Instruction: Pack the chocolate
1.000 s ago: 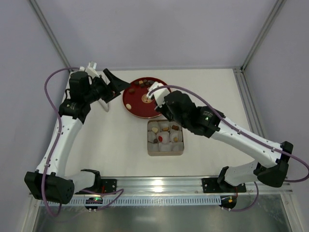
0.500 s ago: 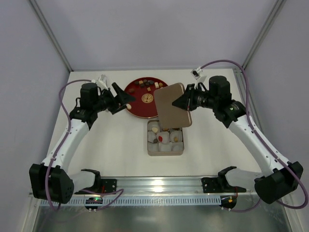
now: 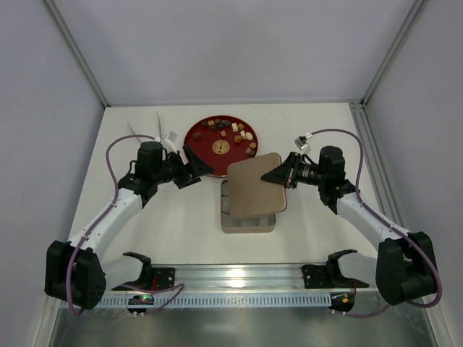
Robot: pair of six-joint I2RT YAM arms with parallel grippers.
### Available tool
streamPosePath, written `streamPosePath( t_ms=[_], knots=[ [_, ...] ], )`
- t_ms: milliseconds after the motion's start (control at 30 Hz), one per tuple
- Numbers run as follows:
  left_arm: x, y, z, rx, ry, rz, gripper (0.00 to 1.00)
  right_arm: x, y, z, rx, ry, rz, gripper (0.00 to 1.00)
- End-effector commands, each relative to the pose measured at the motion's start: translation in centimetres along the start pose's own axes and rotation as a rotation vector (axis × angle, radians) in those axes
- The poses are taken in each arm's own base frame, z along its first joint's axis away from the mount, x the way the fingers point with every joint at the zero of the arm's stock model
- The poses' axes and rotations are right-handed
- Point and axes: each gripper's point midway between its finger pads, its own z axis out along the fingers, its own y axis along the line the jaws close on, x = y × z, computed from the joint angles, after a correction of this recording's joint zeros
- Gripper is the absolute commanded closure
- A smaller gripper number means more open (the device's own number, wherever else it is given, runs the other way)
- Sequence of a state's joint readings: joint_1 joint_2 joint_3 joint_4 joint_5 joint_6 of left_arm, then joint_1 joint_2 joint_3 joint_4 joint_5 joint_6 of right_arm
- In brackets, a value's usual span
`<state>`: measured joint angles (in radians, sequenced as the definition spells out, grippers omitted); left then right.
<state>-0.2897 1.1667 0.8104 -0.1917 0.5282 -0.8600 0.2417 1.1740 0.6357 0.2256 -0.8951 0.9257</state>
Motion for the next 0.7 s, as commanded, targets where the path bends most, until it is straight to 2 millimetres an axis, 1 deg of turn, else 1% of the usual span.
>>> streamPosePath(
  t_ms=[0, 67, 100, 167, 233, 267, 300, 433, 633, 667],
  knots=[
    [0.2, 0.1, 0.6, 0.002, -0.025, 0.036, 0.2, -0.8, 2.4, -0.6, -0.15, -0.022, -0.019, 0.96],
    [0.9, 0.4, 1.1, -0.011, -0.009, 0.043, 0.2, -0.4, 1.1, -0.6, -0.138, -0.018, 0.008, 0.96],
    [1.3, 0.9, 1.3, -0.03, -0.01, 0.044, 0.21, -0.1, 0.4, -0.6, -0.128, -0.016, 0.022, 0.96],
    [2.2, 1.2, 1.8, -0.042, 0.011, 0.052, 0.21, 0.0, -0.2, -0.6, -0.122, -0.02, 0.025, 0.96],
    [3.1, 2.0, 2.4, -0.066, 0.025, 0.053, 0.22, 0.3, -1.3, -0.5, -0.108, -0.018, 0.049, 0.96],
    [3.2, 2.0, 2.5, -0.067, 0.025, 0.058, 0.23, 0.4, -1.4, -0.4, -0.115, -0.021, 0.038, 0.96],
    [3.9, 2.1, 2.8, -0.071, 0.041, 0.061, 0.23, 0.5, -1.9, -0.3, -0.112, -0.015, 0.057, 0.96],
    [4.8, 2.8, 3.5, -0.085, 0.055, 0.055, 0.24, 0.7, -3.2, -0.2, -0.101, -0.021, 0.064, 0.96],
    [5.9, 4.0, 4.4, -0.108, 0.083, 0.049, 0.26, 1.3, -4.9, 0.1, -0.101, -0.004, 0.107, 0.96],
    [6.0, 4.1, 4.4, -0.11, 0.084, 0.046, 0.26, 1.3, -4.9, 0.1, -0.106, -0.006, 0.1, 0.96]
  ],
)
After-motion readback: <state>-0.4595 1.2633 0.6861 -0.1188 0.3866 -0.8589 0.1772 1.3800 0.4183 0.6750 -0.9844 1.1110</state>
